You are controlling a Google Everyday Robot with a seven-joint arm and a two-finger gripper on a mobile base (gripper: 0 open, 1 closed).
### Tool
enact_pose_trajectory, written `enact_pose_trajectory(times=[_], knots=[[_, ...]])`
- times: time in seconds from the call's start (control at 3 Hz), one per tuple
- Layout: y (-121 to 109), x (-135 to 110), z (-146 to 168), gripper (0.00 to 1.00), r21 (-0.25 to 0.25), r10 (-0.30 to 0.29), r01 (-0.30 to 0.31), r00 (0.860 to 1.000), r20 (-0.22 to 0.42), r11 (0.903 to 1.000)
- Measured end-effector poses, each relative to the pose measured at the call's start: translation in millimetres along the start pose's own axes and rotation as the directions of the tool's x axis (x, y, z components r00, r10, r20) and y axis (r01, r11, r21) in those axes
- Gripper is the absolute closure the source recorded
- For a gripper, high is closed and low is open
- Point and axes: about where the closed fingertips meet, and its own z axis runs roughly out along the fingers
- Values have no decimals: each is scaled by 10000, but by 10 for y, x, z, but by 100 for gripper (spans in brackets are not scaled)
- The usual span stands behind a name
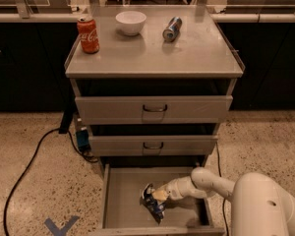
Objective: Place blue chip bag into bottom drawer
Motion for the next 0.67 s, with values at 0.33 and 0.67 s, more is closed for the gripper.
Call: enact_pose_trajectory(times=[0.33,0.67], knots=[[-145,106,146,100,-223,653,-649,9977,172,9976],[-207,146,221,100,-396,939,-926,9951,304,9949]])
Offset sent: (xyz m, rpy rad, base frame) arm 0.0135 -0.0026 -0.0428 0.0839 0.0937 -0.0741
